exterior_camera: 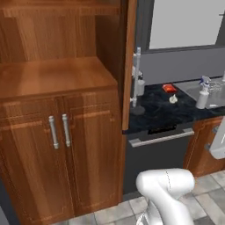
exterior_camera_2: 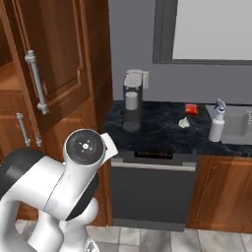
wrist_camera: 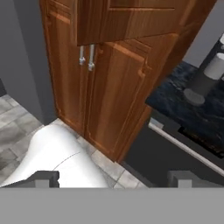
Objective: Open the cabinet. Pick the spray and place it next to the sink. Then close the cabinet.
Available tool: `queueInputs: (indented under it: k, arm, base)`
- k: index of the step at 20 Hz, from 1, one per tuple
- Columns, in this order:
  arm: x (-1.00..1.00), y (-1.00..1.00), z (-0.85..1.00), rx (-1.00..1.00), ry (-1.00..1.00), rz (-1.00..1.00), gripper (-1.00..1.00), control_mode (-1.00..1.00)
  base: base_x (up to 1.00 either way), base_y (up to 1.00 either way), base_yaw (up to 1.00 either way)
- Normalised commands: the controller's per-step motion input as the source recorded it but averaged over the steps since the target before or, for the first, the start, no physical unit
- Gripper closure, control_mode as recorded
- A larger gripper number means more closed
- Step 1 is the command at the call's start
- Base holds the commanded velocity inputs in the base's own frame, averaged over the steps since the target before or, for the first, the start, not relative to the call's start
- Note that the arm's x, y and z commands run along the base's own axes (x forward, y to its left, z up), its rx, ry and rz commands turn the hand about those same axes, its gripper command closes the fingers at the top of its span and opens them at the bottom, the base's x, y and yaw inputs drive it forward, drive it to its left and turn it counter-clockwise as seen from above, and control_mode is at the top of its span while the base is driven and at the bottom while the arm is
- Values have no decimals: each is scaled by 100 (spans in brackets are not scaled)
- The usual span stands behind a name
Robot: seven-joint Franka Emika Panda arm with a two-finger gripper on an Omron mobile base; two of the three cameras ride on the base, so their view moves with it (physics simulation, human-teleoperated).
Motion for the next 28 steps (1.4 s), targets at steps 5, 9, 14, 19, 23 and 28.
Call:
queueInputs:
  k: [5, 9, 14, 19, 23, 28]
  arm:
    - [0, 0, 0, 0, 0, 0, -100, 100]
    - [0, 0, 0, 0, 0, 0, -100, 100]
    - [0, 0, 0, 0, 0, 0, -100, 100]
    - [0, 0, 0, 0, 0, 0, -100, 100]
    - [0, 0, 0, 0, 0, 0, -100, 100]
    - [0, 0, 0, 0, 0, 0, -100, 100]
  base:
    - [-40, 100, 0]
    - [-1, 100, 0]
    - [17, 80, 0]
    - [48, 50, 3]
    - [64, 22, 9]
    - [47, -7, 16]
